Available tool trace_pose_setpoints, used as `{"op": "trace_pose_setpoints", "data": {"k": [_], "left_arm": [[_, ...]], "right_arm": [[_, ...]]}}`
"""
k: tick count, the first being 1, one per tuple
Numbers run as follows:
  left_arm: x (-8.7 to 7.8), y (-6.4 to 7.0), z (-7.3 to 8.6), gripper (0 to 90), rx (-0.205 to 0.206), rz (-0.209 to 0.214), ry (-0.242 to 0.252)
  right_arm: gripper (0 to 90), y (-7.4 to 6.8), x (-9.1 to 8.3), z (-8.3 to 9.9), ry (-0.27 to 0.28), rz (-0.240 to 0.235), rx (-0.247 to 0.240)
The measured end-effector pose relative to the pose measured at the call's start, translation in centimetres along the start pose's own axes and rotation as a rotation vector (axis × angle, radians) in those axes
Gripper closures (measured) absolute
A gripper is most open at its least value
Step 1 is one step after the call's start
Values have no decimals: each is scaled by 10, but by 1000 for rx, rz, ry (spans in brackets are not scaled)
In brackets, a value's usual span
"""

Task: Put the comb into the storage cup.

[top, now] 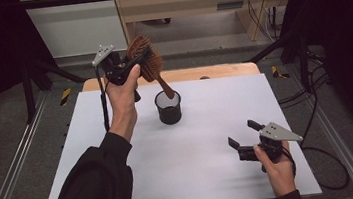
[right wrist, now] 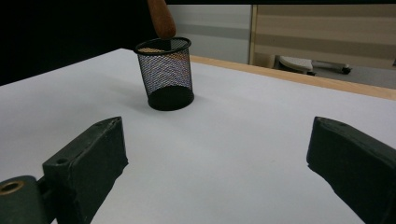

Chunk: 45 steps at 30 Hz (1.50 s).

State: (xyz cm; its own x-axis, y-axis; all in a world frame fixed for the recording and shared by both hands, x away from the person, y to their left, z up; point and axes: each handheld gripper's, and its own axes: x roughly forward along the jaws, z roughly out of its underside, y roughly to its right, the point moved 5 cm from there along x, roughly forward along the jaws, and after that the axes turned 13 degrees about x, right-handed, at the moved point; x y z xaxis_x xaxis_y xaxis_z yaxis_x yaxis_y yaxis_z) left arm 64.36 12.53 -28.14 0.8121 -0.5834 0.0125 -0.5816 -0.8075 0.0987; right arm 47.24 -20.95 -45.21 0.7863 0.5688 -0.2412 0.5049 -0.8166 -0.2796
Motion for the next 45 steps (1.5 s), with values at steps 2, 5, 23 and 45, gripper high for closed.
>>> {"op": "trace_pose_setpoints", "data": {"k": [2,5,23,45], "left_arm": [[0,0,1,511,2,-3,-2],[1,0,1,511,3,-6,0],[5,1,12,510,16,-4,-25],[13,1,38,508,32,8,-82]], "right_arm": [[50,0,0,0,2,-1,1],[50,0,0,0,2,-2,2],[48,0,1,0,-3,-9,1],[43,-1,2,1,-13,-7,-15]]}}
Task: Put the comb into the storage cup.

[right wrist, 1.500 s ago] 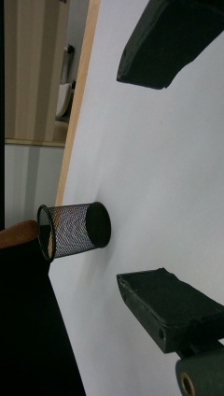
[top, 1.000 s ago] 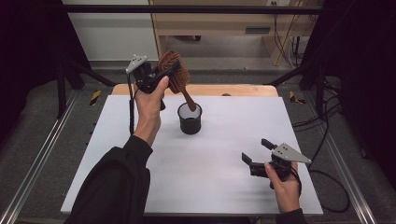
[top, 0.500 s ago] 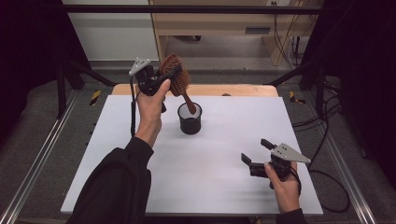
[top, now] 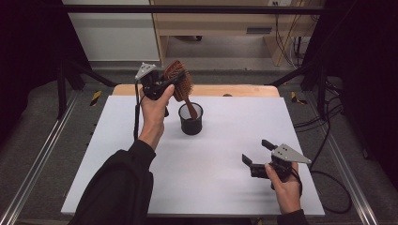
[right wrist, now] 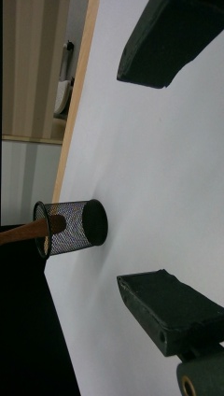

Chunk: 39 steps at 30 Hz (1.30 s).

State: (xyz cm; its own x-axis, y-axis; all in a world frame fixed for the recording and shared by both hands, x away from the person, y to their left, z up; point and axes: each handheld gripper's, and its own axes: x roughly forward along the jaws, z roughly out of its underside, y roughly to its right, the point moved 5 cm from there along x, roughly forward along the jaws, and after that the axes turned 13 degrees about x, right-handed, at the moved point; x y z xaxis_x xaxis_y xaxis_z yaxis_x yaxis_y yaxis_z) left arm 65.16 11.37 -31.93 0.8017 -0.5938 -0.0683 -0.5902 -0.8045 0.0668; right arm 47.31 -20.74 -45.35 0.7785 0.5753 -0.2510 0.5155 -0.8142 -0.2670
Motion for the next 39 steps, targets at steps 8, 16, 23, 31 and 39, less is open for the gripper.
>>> {"op": "trace_pose_setpoints", "data": {"k": [8,16,23,31,39], "left_arm": [[3,1,11,507,1,6,-17],[5,-1,21,506,-15,7,-30],[7,-1,26,506,-14,8,-40],[9,0,30,505,-16,8,-42],[10,1,34,505,-19,10,-51]], "right_arm": [[41,-1,1,1,-5,-3,1],[38,-1,1,1,-12,-11,-1],[38,-2,2,2,-17,-10,-3],[38,-2,2,2,-18,-13,-5],[38,-2,3,2,-18,-14,-5]]}}
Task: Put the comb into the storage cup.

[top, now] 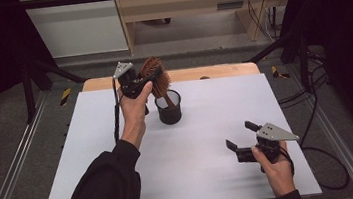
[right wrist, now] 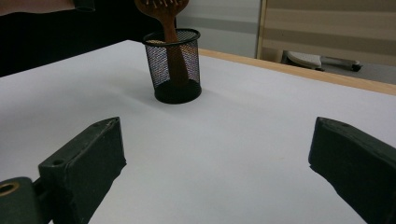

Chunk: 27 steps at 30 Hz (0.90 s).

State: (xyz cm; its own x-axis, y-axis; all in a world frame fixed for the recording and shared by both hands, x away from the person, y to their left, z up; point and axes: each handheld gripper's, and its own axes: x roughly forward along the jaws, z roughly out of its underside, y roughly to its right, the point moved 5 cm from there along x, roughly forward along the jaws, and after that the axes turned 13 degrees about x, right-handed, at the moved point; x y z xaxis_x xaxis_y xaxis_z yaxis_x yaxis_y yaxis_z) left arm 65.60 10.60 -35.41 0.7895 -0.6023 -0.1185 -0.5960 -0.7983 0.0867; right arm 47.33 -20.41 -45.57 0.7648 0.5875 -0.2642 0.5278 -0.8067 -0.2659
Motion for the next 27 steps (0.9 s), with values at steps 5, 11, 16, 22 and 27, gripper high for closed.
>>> {"op": "trace_pose_setpoints", "data": {"k": [5,11,16,22,27], "left_arm": [[2,2,1,505,2,5,1],[3,5,3,504,0,12,0],[4,5,5,504,0,13,0],[5,5,6,504,-1,15,-1],[7,5,9,503,2,17,-4]], "right_arm": [[38,0,0,0,-2,-2,3],[39,1,-1,0,2,4,3],[38,1,-1,0,3,3,0],[38,1,0,0,2,2,-3],[38,1,0,0,2,2,-2]]}}
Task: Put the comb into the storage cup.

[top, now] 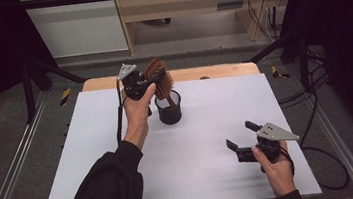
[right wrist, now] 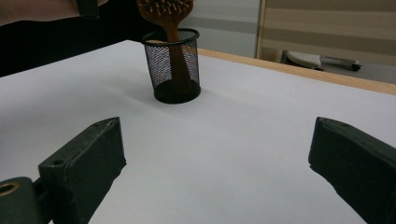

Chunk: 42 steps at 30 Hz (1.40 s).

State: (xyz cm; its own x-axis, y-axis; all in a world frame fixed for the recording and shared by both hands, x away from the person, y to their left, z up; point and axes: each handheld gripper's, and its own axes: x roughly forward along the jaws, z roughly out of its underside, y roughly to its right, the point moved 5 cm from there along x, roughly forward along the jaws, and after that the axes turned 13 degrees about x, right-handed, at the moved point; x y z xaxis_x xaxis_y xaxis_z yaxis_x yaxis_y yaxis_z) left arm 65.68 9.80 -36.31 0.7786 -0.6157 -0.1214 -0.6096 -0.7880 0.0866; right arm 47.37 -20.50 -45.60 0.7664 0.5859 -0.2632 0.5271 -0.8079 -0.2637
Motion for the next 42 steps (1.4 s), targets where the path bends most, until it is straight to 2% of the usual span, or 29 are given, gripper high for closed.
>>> {"op": "trace_pose_setpoints", "data": {"k": [11,14,18,42], "left_arm": [[2,-2,4,501,1,9,2],[3,-4,5,495,21,10,-2],[3,-9,6,490,4,8,1],[2,-23,10,466,-5,10,-14]], "right_arm": [[38,-1,1,0,-5,-6,5],[38,-1,1,1,-8,-6,2],[38,-2,1,1,-12,-6,1],[37,-3,3,3,-26,-5,-16]]}}
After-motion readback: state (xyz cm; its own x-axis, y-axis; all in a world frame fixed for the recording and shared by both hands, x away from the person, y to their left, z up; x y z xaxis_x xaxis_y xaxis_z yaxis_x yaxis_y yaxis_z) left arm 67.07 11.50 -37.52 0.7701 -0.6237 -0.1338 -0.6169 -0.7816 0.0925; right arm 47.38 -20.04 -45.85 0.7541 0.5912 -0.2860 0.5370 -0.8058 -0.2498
